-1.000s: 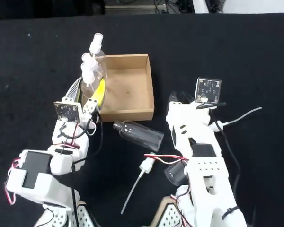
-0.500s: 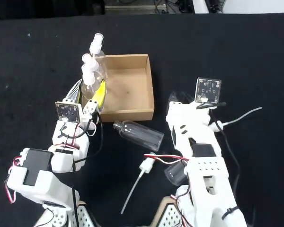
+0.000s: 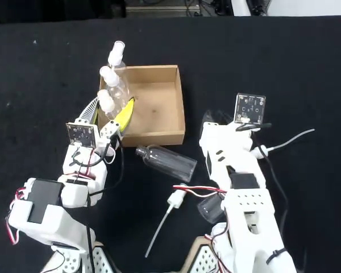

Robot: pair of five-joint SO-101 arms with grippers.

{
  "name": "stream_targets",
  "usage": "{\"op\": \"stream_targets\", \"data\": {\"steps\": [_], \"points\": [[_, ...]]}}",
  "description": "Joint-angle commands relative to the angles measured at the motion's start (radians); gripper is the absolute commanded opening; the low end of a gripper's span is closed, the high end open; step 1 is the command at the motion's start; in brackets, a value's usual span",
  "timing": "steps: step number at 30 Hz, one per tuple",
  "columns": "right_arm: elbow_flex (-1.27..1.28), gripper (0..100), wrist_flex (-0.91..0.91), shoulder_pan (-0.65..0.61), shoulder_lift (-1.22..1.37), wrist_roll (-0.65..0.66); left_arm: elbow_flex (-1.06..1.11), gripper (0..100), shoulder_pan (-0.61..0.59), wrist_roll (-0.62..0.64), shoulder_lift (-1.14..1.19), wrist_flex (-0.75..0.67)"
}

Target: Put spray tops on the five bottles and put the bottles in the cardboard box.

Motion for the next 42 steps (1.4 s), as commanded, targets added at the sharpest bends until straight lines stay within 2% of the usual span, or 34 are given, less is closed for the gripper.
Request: {"op": "stream_targets", "data": {"steps": [1, 7, 17, 23, 28, 31, 34, 39, 42], "points": [[-0.004, 7.4, -0.031, 0.015, -0.03, 0.002, 0.01, 28, -0.013, 0.0, -0.009, -0.023], [-0.004, 7.4, -0.031, 0.015, -0.03, 0.002, 0.028, 28, -0.05, 0.0, -0.06, -0.021], [-0.005, 7.4, -0.031, 0.015, -0.028, 0.002, 0.229, 28, -0.07, 0.0, -0.388, -0.011], [-0.005, 7.4, -0.031, 0.015, -0.028, 0.002, 0.308, 28, -0.071, 0.0, -0.565, 0.199], [-0.005, 7.4, -0.031, 0.015, -0.028, 0.002, 0.317, 28, -0.068, 0.002, -0.761, 0.459], [-0.005, 7.4, -0.031, 0.015, -0.028, 0.002, 0.315, 28, -0.067, 0.002, -0.905, 0.669], [-0.005, 7.4, -0.031, 0.015, -0.028, 0.002, 0.297, 28, -0.071, 0.005, -1.073, 0.928], [-0.005, 7.4, -0.031, 0.015, -0.028, 0.002, 0.234, 28, -0.067, 0.009, -1.35, 1.456], [-0.004, 7.5, -0.031, 0.015, -0.028, 0.002, 0.248, 28, -0.07, 0.009, -1.51, 1.642]]}}
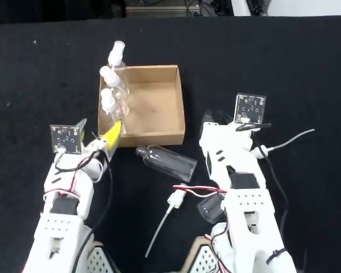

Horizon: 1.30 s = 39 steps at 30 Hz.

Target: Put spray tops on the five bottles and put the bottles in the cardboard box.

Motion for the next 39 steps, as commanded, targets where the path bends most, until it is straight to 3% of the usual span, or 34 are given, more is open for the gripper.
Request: {"op": "stream_targets", "data": {"steps": [1, 6, 9, 12, 17, 22, 27, 39], "points": [[-0.004, 7.5, -0.031, 0.015, -0.028, 0.002, -0.022, 28, -0.007, 0.009, -0.262, 0.336], [-0.002, 7.5, -0.025, 0.015, -0.028, 0.002, 0.051, 28, -0.019, 0.003, -0.488, 0.499], [-0.002, 7.5, -0.023, 0.015, -0.03, 0.002, 0.044, 28, -0.096, 0.0, -0.585, 0.629], [-0.007, 7.5, -0.005, 0.015, -0.035, 0.002, 0.042, 28, -0.185, -0.02, -0.559, 0.654], [-0.151, 8.0, 0.255, 0.014, -0.035, 0.008, 0.045, 28, -0.219, -0.068, -0.557, 0.661], [-0.311, 18.9, 0.551, -0.157, -0.01, 0.239, 0.045, 28, -0.186, -0.074, -0.554, 0.663], [-0.357, 21.6, 0.684, -0.373, 0.107, 0.476, 0.045, 28, -0.196, -0.077, -0.554, 0.663], [-0.427, 22.0, 0.703, -0.394, 0.384, 0.652, 0.045, 28, -0.196, -0.077, -0.549, 0.663]]}}
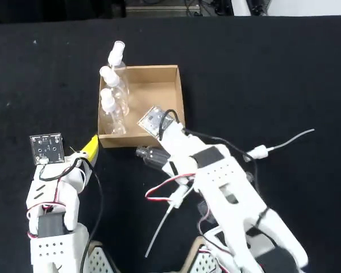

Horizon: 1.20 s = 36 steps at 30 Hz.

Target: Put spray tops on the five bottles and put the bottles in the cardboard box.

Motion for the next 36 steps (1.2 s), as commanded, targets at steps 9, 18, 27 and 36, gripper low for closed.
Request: {"op": "stream_targets", "data": {"steps": [9, 18, 27, 36], "points": [[-0.062, 22.0, 0.018, -0.015, 0.068, 0.11, 0.019, 28, 0.004, -0.009, -0.002, 0.006], [-0.018, 21.9, 0.095, -0.106, 0.068, 0.241, 0.019, 28, 0.002, -0.009, -0.002, 0.006], [-0.024, 30.2, 0.097, -0.11, 0.07, 0.195, 0.019, 28, -0.024, -0.009, -0.005, 0.006], [-0.008, 25.1, 0.095, -0.192, 0.07, 0.178, 0.019, 28, -0.09, -0.009, -0.009, 0.003]]}}
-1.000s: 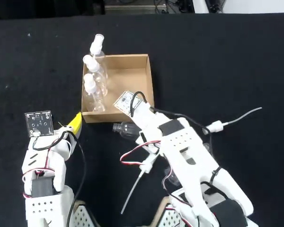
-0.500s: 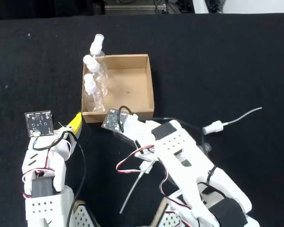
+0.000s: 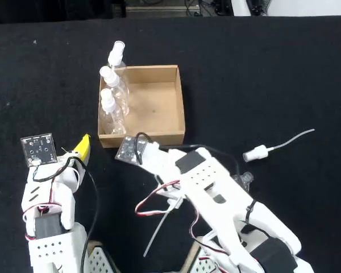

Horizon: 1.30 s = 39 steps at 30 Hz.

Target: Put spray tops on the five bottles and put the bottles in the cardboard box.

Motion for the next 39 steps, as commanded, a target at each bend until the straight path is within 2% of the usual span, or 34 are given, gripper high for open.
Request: {"op": "stream_targets", "data": {"steps": [1, 7, 11, 13, 18, 25, 30, 34, 39], "points": [[-0.012, 25.1, 0.006, -0.026, 0.001, -0.003, 0.019, 28, -0.012, -0.009, -0.011, 0.003], [0.053, 25.1, -0.028, 0.002, 0.001, -0.012, 0.019, 28, -0.012, -0.009, -0.011, 0.003], [0.107, 25.0, -0.16, 0.08, 0.001, -0.141, 0.019, 28, -0.012, -0.009, -0.011, 0.005], [0.108, 24.8, -0.158, 0.127, -0.007, -0.161, 0.019, 28, -0.012, -0.009, -0.011, 0.005], [0.021, 16.8, 0.017, 0.206, -0.007, -0.064, 0.019, 28, -0.012, -0.009, -0.011, 0.005], [-0.203, 17.1, 0.327, 0.347, -0.007, 0.121, 0.019, 28, -0.012, -0.009, -0.011, 0.005], [-0.406, 17.1, 0.506, 0.595, -0.007, 0.264, 0.019, 28, -0.012, -0.009, -0.011, 0.005], [-0.513, 17.2, 0.605, 0.844, -0.007, 0.45, 0.019, 28, -0.012, -0.009, -0.011, 0.005], [-0.526, 17.2, 0.535, 1.178, 0.001, 0.585, 0.019, 28, -0.012, -0.009, -0.011, 0.005]]}}
